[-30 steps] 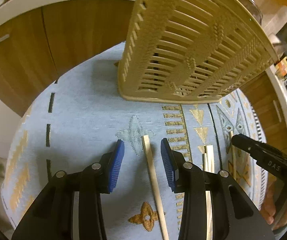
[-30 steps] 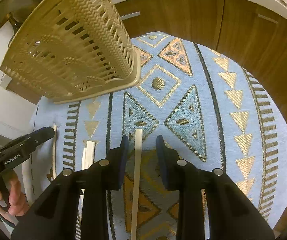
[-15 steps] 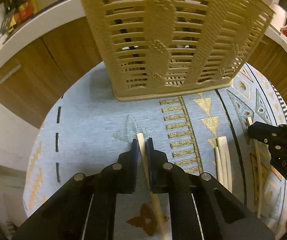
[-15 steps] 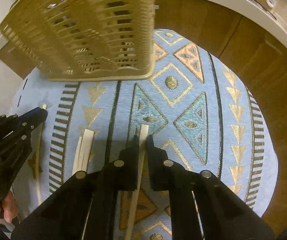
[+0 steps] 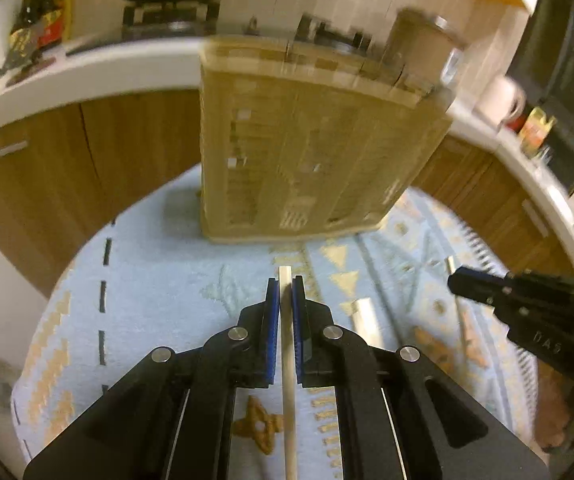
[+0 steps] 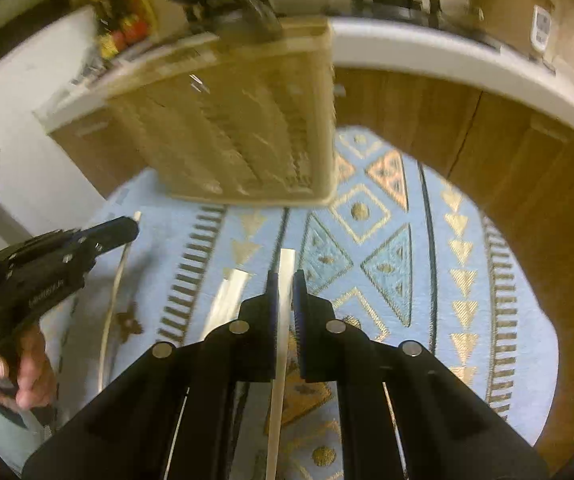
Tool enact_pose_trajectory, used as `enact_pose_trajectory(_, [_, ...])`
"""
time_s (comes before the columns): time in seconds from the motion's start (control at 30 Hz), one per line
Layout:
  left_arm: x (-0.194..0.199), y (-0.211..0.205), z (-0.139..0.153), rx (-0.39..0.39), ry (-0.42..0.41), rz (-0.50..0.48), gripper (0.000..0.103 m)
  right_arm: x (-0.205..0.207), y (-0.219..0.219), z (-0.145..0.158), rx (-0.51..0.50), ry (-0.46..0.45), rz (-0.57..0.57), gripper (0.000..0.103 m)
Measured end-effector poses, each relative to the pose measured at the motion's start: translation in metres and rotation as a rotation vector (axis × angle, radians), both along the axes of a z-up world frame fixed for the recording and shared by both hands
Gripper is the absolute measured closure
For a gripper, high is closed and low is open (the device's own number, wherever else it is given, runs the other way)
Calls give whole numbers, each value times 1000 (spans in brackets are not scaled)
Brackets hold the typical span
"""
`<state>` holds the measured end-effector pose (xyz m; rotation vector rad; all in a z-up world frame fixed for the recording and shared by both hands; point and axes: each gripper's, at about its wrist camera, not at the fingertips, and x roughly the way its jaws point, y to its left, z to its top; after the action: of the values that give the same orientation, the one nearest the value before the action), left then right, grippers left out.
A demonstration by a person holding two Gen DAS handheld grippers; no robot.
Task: Organize utensils
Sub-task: 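Lower both tools to the chopsticks and close each on a chopstick, then lift both chopsticks upright over the beige caddy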
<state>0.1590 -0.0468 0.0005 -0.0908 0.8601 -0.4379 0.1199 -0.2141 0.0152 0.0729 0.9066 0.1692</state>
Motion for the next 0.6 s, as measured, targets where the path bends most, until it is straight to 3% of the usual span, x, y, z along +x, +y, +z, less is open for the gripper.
enact_pose_trajectory(0.1, [-16,14,20,-76,-69,1,99,-22,5,15,-27,-102,27,97])
enact_pose_trajectory(0.27, [-35,31,50,-178,-171,13,99,-54,-12,29,30,-212,17,97])
enact_pose_trajectory(0.6, [-71,31,106,-177,-377,51,99,-87,-28,63,131,-381,-24,97])
